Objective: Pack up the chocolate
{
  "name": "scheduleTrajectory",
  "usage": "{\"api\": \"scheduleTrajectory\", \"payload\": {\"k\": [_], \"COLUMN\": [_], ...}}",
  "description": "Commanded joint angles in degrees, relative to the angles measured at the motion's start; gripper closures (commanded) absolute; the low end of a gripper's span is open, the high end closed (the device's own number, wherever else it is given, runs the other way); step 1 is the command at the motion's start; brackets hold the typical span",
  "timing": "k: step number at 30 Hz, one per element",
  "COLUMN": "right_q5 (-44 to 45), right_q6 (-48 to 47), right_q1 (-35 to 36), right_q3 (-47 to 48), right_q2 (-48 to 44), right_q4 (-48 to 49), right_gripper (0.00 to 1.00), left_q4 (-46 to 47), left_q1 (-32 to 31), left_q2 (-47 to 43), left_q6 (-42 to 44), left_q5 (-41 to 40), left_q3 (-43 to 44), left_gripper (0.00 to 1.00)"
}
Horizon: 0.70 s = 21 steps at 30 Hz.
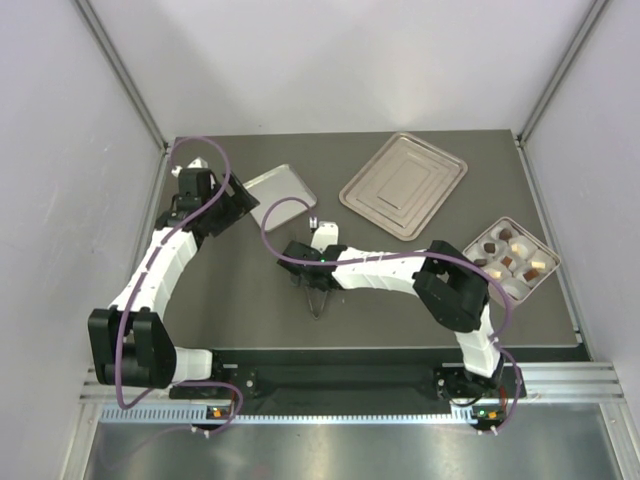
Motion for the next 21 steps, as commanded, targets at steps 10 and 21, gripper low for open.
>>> {"api": "scheduleTrajectory", "payload": {"k": [10, 21], "right_q5": [-6.8, -6.8], "right_q6": [-8.6, -22.5], "right_q1": [-3.2, -6.0], "right_q3": [-2.3, -14.1], "right_q2": [-18.5, -34.5], "right_q4": [1.8, 5.0], "right_gripper": [0.01, 0.02], "left_q4": [3.1, 7.1], "left_q1": [0.5, 0.4], "left_q2": [4.8, 19.3], "left_q6": [2.7, -1.9], "left_q5": [0.6, 2.3], "left_q3": [0.7, 4.7], "left_gripper": [0.14, 0.27]}}
